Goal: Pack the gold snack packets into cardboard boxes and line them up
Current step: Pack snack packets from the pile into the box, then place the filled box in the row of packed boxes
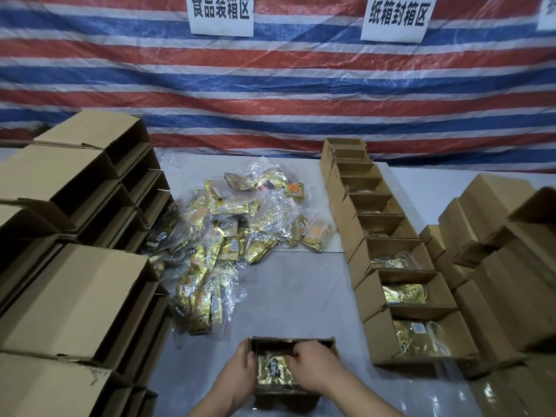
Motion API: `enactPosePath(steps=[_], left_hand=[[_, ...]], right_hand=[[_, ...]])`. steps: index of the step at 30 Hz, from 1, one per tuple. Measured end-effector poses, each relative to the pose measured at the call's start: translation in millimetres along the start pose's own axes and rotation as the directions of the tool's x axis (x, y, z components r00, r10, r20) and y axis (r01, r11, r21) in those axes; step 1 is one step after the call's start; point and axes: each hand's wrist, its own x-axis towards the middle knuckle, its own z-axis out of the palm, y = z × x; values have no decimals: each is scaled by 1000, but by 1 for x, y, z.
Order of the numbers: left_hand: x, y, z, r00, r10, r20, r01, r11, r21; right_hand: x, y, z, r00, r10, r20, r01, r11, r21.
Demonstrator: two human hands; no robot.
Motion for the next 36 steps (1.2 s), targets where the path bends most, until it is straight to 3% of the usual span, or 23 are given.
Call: enactPosePath(steps=[2,5,7,10,11,20,25,30,36], left_hand=[[1,2,-1,1000,-29,4,29,999,-29],[1,6,-1,998,-57,14,57,998,-19],[1,10,1,998,-59,4,59,998,-1],[0,15,7,998,-61,-5,61,998,18],[0,17,9,998,-64,-3,64,998,17],[-10,40,28,991,-107,74,113,990,-79],[-17,52,51,982,-120,147,130,990,-61],[-23,54,99,978,-109,179,94,992,87],[-31,92,162,952,-53,301,41,998,44]], right_hand=[[-12,6,-7,973,-58,-223,59,998,-2],[-23,25,-16,862,-82,-500,94,996,0],[-22,37,-15,895,41,-445,-11,997,71],[-18,40,-1,954,236,-183,-157,918,365],[-18,41,5,955,248,-165,-169,907,386],[-25,73,12,870,427,-246,-313,864,395],[-41,100,18,867,441,-231,-324,852,412],[-74,142,35,852,472,-226,-341,829,444],[-114,210,31,780,576,-245,-397,758,518]])
